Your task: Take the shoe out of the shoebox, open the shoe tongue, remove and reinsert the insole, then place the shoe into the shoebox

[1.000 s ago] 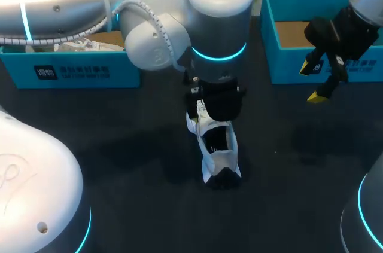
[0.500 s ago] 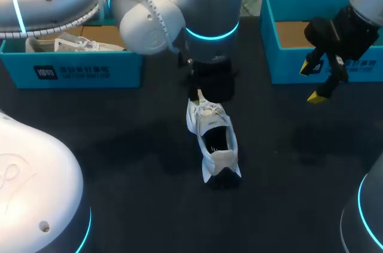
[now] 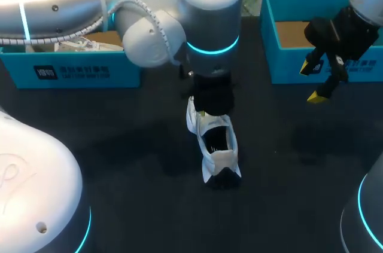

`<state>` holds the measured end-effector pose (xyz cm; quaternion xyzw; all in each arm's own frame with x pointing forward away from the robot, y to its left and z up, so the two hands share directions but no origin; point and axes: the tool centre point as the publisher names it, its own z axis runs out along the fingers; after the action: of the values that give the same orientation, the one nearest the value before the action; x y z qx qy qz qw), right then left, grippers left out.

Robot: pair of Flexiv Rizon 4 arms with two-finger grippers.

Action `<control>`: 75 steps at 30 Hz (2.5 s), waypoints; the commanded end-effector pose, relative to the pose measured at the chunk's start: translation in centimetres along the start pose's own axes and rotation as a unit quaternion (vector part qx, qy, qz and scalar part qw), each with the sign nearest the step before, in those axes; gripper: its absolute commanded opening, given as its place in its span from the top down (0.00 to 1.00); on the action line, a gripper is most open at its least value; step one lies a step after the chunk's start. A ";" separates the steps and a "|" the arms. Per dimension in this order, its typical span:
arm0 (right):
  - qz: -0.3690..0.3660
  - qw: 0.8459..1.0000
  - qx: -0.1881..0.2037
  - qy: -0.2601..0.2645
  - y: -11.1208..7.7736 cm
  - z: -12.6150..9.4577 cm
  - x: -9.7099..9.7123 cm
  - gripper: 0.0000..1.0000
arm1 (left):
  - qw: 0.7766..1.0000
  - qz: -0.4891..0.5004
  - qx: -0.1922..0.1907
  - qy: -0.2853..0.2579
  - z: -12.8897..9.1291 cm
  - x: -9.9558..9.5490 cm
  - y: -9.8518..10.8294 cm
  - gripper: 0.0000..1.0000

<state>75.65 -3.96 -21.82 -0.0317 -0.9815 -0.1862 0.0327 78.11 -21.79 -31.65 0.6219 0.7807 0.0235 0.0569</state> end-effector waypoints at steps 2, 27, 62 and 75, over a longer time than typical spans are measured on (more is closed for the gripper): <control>0.000 1.000 0.001 0.000 0.0 0.1 0.0 0.00 | 1.000 0.001 0.001 0.000 1.2 -0.1 -0.8 0.57; 0.000 1.000 0.001 0.000 0.0 0.1 0.0 0.00 | 1.000 0.002 0.020 0.005 2.5 -0.2 -2.4 0.67; 0.000 1.000 0.001 0.000 0.0 0.1 0.0 0.00 | 0.974 -0.222 0.049 -0.020 -1.9 1.3 -4.4 0.00; 0.000 1.000 0.001 0.000 0.0 0.1 0.0 0.00 | 0.868 -0.494 0.044 -0.008 -3.1 3.2 -6.4 0.00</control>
<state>75.65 -3.96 -21.82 -0.0318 -0.9815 -0.1862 0.0327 71.73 -20.78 -29.80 0.2899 0.9557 -0.0416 0.0284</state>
